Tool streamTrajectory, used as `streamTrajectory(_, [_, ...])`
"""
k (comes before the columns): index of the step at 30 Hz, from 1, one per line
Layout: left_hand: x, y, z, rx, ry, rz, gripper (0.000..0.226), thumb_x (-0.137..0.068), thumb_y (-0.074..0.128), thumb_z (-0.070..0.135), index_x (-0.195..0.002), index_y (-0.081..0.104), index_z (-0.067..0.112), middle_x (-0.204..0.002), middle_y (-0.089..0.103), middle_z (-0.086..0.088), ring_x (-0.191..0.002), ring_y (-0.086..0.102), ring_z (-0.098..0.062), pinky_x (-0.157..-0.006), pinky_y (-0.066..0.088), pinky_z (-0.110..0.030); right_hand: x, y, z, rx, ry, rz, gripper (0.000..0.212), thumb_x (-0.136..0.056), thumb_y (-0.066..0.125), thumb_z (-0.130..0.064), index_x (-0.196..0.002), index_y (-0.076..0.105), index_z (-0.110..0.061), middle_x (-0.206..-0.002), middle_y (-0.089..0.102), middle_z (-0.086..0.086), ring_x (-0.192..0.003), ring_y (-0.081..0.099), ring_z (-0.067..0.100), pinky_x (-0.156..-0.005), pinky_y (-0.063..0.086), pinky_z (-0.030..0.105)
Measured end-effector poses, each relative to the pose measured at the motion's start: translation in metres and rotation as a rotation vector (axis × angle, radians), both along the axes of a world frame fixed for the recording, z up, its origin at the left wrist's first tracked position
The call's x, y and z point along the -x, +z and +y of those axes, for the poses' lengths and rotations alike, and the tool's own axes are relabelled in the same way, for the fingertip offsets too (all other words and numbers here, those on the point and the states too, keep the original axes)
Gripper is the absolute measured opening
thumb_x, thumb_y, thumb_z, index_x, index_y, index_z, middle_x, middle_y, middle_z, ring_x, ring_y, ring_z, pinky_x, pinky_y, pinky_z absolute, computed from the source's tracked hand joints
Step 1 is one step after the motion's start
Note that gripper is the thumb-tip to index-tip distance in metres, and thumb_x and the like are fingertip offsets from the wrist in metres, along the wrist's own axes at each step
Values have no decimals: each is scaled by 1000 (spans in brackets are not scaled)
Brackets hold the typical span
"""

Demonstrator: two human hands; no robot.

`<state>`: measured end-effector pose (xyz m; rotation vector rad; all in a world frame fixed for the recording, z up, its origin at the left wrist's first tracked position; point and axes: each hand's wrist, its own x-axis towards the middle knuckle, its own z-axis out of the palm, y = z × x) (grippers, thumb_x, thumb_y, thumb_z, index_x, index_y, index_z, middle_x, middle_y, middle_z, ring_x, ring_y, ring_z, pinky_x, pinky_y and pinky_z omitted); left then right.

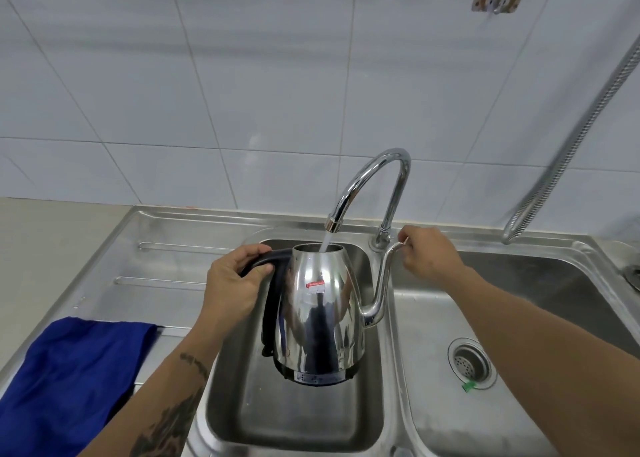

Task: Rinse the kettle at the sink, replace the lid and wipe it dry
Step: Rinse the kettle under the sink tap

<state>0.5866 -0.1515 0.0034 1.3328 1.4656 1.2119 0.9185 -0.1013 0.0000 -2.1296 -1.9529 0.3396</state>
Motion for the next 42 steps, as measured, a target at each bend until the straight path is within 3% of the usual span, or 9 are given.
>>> streamTrajectory(5, [-2,-4,8,17,5,17,29,-85,68,-3,-102,72,20,-101,74,4,-97,69,-7,-86,52,-13,-16,-4,6,-91,94,0,14,-91,60,-29,-96,66,-18,-89,74,4,-88,65,32,-75,54,41])
streamTrajectory(12, [-2,-6,13,34,-7,28,29,-85,68,-4,-105,72,16,-102,75,1,-97,69,-7,-88,52,-13,-27,2,35,-117,-135,183,18,-90,65,-35,-85,69,-18,-68,66,-1,-76,61,26,-68,43,31])
streamTrajectory(20, [-3,0,14,4,-22,28,29,-84,68,-7,-102,72,16,-100,75,2,-95,70,-6,-85,51,-11,-17,3,43,-89,-333,254,17,-90,62,-34,-90,67,-18,-85,68,6,-85,59,29,-75,48,36])
streamTrajectory(24, [-3,6,5,-23,-39,7,29,-83,67,-8,-103,72,13,-100,75,1,-95,70,-5,-85,51,-11,-12,4,17,-187,-410,401,23,-88,54,-13,-109,64,-15,-97,64,7,-89,60,28,-79,50,36])
streamTrajectory(28, [4,11,-10,-37,-53,-17,31,-83,68,-8,-103,72,15,-100,75,1,-97,70,-9,-89,53,-18,14,24,-41,124,-405,893,32,-88,50,6,-113,66,-6,-90,67,12,-82,63,24,-71,53,35])
streamTrajectory(31, [13,14,-26,-37,-53,-34,32,-82,69,-7,-101,73,18,-100,76,3,-97,70,-8,-92,52,-22,36,41,-91,440,-226,1112,47,-85,42,16,-119,64,-8,-114,69,19,-96,66,28,-82,55,40])
streamTrajectory(33, [19,16,-37,-38,-55,-46,34,-82,70,-7,-99,73,23,-98,76,4,-96,70,-7,-90,51,-22,52,44,-115,496,-167,1201,48,-87,44,14,-120,65,-14,-120,70,16,-100,67,30,-85,55,42])
streamTrajectory(38, [44,24,-63,-39,-106,-76,35,-80,71,-8,-93,74,24,-93,76,6,-93,70,-8,-88,51,-24,94,37,-150,224,-259,1085,21,-97,53,-1,-107,68,-13,-106,74,20,-81,69,30,-76,58,47])
streamTrajectory(42, [73,34,-79,-19,-141,-99,34,-78,73,-9,-91,74,22,-90,76,2,-85,71,-11,-76,52,-23,126,37,-172,75,-277,1078,20,-97,51,2,-98,68,-10,-93,73,21,-75,65,28,-74,55,48])
